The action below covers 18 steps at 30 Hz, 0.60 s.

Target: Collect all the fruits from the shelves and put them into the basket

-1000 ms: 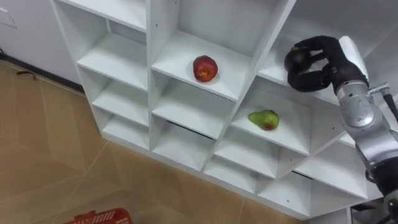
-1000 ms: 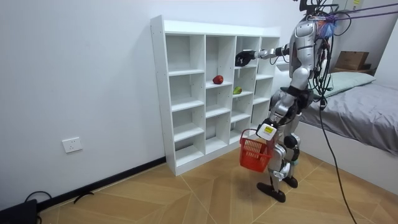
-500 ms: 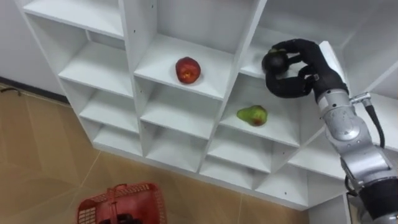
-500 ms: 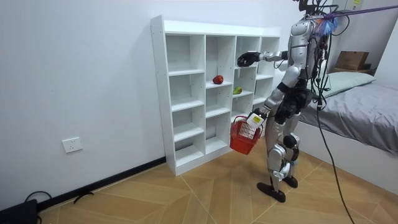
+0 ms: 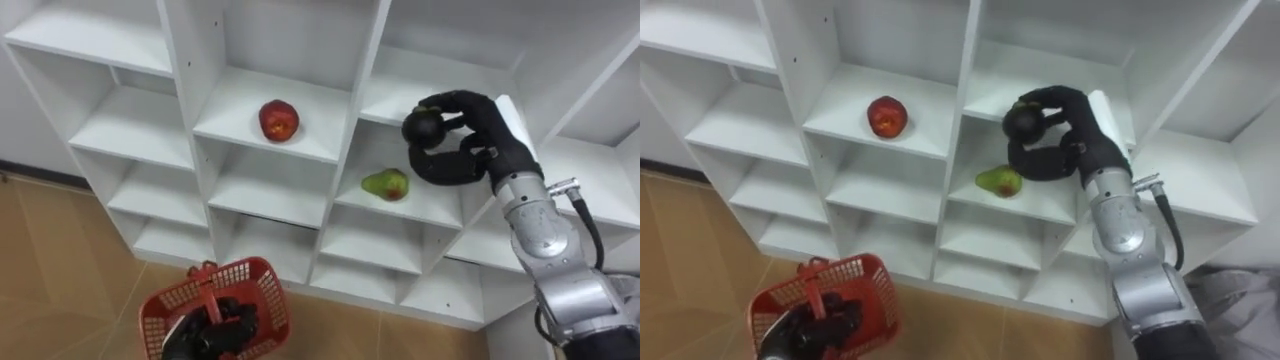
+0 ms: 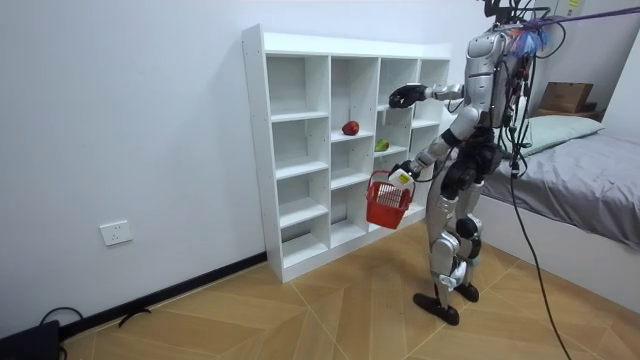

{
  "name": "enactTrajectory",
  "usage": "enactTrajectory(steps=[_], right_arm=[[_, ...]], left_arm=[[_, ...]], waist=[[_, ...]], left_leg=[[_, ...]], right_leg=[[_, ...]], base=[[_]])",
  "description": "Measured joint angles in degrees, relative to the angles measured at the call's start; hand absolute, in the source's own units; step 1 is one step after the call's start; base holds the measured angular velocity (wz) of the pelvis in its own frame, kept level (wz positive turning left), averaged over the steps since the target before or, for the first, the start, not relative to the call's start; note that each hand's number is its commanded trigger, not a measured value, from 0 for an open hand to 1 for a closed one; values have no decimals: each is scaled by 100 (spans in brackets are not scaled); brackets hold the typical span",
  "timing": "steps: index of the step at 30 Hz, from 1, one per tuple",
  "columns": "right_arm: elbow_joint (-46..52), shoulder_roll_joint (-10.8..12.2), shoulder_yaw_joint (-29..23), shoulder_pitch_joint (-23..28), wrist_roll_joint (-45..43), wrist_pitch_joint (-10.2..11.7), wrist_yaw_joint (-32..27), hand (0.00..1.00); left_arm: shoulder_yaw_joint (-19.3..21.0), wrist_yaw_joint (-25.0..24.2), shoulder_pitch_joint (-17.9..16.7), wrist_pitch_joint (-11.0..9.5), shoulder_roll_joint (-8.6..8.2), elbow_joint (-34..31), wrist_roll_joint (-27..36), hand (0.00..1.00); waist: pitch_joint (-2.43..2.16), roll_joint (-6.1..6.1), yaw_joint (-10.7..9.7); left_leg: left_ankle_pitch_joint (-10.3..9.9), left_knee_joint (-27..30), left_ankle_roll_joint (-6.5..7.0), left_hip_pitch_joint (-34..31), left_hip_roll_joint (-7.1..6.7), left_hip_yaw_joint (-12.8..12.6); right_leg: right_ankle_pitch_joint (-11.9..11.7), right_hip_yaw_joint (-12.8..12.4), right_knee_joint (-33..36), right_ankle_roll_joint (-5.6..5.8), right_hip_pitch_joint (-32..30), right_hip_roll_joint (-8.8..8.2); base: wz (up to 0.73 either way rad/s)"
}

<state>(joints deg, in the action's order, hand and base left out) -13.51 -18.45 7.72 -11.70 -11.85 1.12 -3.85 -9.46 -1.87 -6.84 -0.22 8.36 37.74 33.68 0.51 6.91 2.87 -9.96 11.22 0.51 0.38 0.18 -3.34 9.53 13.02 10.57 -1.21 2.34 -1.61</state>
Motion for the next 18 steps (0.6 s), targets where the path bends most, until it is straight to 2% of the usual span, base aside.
enactTrajectory(steps=[4, 10, 12, 14, 18], right_arm=[[230, 20, 0, 118, -80, 5, 36, 100], [279, 42, 16, 180, -127, 5, 109, 100], [339, 112, 29, 295, -190, -2, 176, 100], [389, 281, 54, 460, -282, -91, 329, 100], [547, 313, 244, 720, -339, -252, 538, 100]], left_arm=[[0, 0, -3, -26, 0, -1, 237, 100], [-5, -1, 20, -29, 5, -2, 256, 100], [-23, 0, 39, -29, 11, -2, 256, 100], [-38, 0, 46, -20, -20, -3, 256, 100], [-94, 0, 70, -7, -99, -126, 263, 100]], waist=[[-9, -54, -14], [-3, -68, -76], [4, -83, -85], [3, -127, -104], [5, -168, -99]], left_leg=[[1, -40, 1, 34, 2, -50], [1, -53, 2, 39, 5, -59], [1, -77, 2, 48, 10, -81], [1, -103, 2, 48, 12, -115], [1, -122, 3, 31, 7, -138]], right_leg=[[0, -41, 1, 0, -2, 0], [0, -24, -3, 1, -3, -2], [0, -30, -3, 1, -7, 2], [1, -45, -4, 2, -11, 3], [9, -119, -6, 12, -45, 6]], base=[[-5], [0], [-4], [-7], [-3]])
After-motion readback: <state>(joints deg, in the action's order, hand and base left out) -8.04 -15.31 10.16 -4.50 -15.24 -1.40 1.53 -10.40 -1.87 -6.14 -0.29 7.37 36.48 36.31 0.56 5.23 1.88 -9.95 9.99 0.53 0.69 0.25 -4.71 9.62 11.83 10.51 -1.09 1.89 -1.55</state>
